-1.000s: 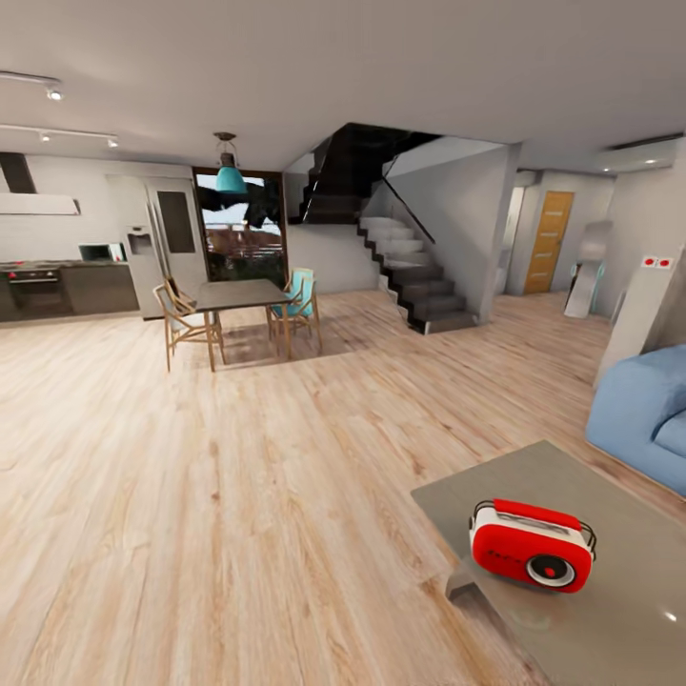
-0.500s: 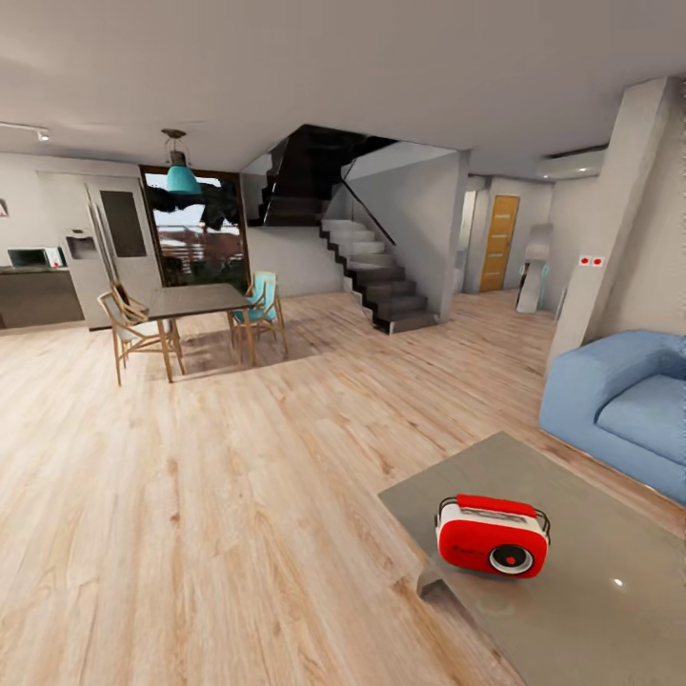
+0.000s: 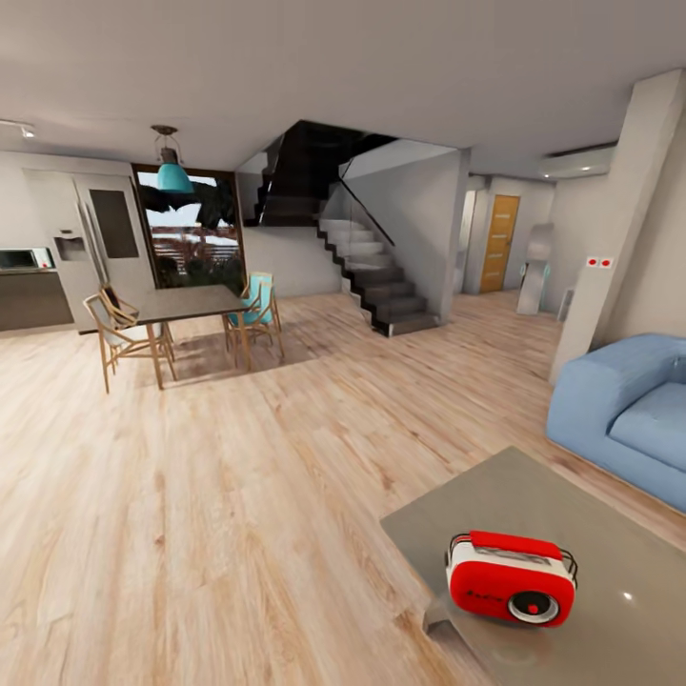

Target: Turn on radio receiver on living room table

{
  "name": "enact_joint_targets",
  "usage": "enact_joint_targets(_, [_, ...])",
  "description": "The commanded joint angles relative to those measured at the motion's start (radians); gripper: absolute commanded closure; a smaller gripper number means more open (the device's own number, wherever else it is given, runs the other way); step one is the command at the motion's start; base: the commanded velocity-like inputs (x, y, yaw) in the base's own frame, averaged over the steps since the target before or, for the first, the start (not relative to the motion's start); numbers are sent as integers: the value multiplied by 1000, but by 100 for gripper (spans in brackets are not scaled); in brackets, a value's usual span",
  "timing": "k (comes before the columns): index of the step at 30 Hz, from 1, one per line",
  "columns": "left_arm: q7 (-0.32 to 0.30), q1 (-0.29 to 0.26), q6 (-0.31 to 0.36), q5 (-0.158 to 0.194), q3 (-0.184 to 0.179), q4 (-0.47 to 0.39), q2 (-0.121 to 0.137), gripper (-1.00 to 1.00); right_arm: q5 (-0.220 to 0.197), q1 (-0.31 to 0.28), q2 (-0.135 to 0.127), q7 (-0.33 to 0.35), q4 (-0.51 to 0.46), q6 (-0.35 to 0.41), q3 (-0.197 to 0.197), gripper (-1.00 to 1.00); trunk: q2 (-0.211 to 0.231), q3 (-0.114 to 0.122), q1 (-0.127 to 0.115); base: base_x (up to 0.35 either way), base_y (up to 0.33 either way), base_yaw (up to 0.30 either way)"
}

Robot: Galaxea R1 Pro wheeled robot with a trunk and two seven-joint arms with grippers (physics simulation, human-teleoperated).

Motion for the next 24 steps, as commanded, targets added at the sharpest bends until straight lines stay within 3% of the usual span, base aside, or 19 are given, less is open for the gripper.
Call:
enact_joint_targets(1, [0,0,0,0,0,0,0,-100,0,0,0,0,0,0,0,-100,0,0,0,323,0,0])
enact_joint_targets(24, [0,0,0,0,0,0,0,-100,3,0,-1,0,0,-1,1,-100,0,0,0,323,0,0])
